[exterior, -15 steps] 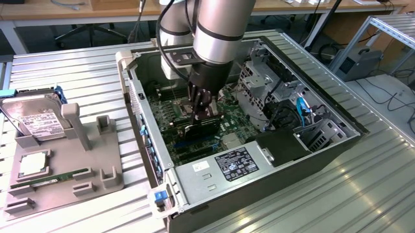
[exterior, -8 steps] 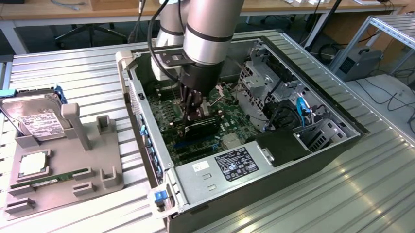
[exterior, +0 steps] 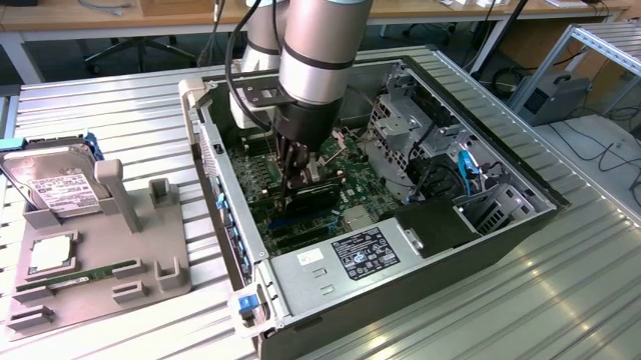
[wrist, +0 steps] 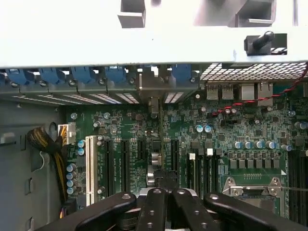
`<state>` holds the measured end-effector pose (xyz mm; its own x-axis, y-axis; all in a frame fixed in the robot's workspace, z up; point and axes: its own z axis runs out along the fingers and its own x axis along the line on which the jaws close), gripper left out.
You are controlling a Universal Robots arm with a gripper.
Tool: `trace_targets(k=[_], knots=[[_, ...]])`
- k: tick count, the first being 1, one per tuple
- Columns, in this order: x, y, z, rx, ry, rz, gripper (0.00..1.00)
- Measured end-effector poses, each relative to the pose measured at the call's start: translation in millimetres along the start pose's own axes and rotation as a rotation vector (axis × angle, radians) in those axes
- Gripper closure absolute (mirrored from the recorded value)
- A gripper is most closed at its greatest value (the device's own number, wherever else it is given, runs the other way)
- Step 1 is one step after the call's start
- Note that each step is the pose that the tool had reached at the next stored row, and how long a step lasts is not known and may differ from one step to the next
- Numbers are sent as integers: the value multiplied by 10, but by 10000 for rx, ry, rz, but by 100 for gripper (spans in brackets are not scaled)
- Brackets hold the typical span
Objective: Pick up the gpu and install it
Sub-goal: 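Press down on the gpu until it lock into place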
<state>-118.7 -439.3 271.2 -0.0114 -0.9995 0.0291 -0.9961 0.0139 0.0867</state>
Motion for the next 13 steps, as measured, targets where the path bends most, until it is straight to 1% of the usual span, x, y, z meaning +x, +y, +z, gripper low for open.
trace_targets(k=[3, 9, 13], knots=[[1, 16, 16, -4, 10, -1, 89], [0, 44, 27, -1, 3, -1, 89], [1, 73, 28, 21, 2, 1, 89]])
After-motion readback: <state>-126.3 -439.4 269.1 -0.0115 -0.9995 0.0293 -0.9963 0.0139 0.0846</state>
